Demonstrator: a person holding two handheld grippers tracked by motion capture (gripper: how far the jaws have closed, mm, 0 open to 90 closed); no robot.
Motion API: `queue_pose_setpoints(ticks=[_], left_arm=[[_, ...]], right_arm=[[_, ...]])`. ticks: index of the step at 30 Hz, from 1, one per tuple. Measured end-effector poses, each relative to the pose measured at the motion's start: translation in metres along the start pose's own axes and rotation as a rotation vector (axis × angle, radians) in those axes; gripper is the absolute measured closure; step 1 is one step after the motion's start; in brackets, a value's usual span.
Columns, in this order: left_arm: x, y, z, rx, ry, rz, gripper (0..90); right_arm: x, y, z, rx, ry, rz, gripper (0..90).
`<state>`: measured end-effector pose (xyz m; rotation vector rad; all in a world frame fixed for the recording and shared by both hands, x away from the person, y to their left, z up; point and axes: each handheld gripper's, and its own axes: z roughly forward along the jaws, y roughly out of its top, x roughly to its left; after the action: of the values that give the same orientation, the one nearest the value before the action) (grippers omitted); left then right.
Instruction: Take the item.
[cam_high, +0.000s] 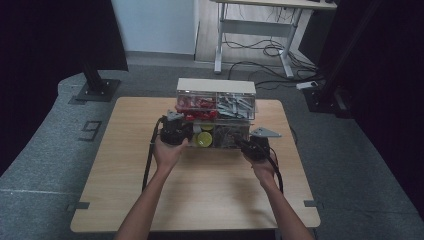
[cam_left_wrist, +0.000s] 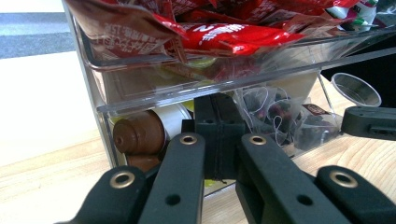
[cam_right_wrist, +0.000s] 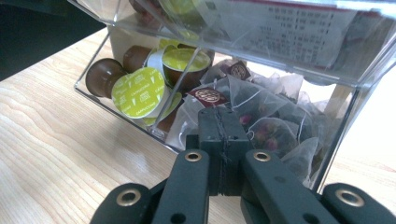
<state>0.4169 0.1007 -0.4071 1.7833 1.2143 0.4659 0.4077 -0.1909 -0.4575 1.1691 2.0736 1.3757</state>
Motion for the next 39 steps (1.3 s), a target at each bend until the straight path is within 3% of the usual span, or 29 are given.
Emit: queue_pose_setpoints(ticks=[39], left_arm=[[-0.002, 0.001, 0.0, 0.003, -0.002, -0.007, 89.6]], right_arm=[[-0.005, 0.002, -0.037, -0.073, -0.001, -0.013, 89.5]])
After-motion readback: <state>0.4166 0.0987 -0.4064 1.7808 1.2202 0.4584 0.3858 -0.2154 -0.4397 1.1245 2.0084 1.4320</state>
